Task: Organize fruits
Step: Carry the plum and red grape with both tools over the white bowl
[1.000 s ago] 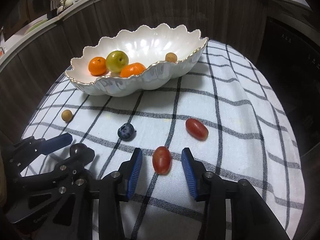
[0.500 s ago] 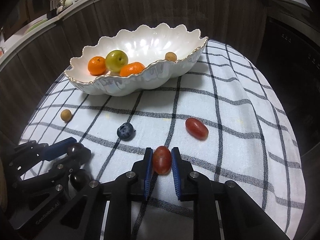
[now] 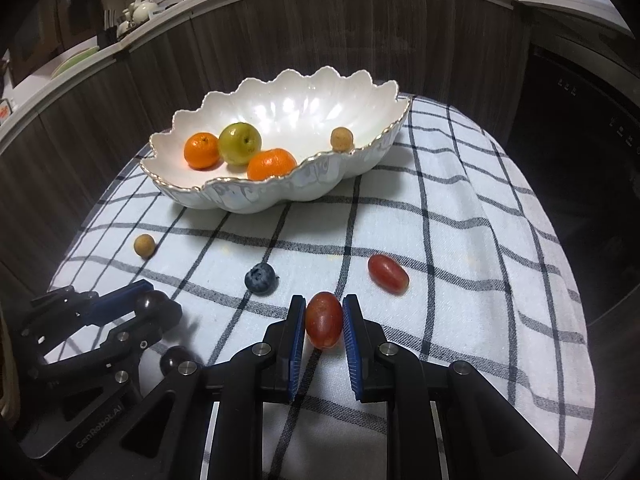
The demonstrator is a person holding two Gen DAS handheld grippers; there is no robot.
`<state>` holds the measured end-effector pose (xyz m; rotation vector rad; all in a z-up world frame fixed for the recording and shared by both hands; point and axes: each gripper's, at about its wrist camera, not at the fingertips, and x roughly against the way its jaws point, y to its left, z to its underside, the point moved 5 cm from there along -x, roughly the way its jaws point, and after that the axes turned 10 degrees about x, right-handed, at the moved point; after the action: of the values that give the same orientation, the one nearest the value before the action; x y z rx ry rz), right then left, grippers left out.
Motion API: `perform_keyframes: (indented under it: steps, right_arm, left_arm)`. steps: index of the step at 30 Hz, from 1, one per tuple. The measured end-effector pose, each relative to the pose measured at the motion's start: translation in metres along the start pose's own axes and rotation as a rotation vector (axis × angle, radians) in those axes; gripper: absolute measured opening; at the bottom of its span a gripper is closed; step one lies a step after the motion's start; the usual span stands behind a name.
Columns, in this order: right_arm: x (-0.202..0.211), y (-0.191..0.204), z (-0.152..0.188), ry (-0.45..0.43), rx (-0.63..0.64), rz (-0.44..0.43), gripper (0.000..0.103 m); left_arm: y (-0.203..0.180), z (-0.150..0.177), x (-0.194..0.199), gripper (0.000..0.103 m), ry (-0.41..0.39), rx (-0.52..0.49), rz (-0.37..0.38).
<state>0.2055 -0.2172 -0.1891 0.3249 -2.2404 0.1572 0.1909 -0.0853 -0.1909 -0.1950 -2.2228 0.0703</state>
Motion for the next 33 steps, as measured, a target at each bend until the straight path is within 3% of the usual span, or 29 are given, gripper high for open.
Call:
perform_keyframes:
  steps: [21,33]
  right_arm:
    - [0.029,0.003,-0.026,-0.064,0.014,0.015,0.020]
    - [0.038,-0.001,-0.054,-0.103,0.019,0.012,0.020]
  left_arm:
    - [0.010,-0.023,0.026,0.028,-0.046,0.027,-0.031]
    - [0.013,-0.052,0.035,0.028,-0.063,0.032,-0.046]
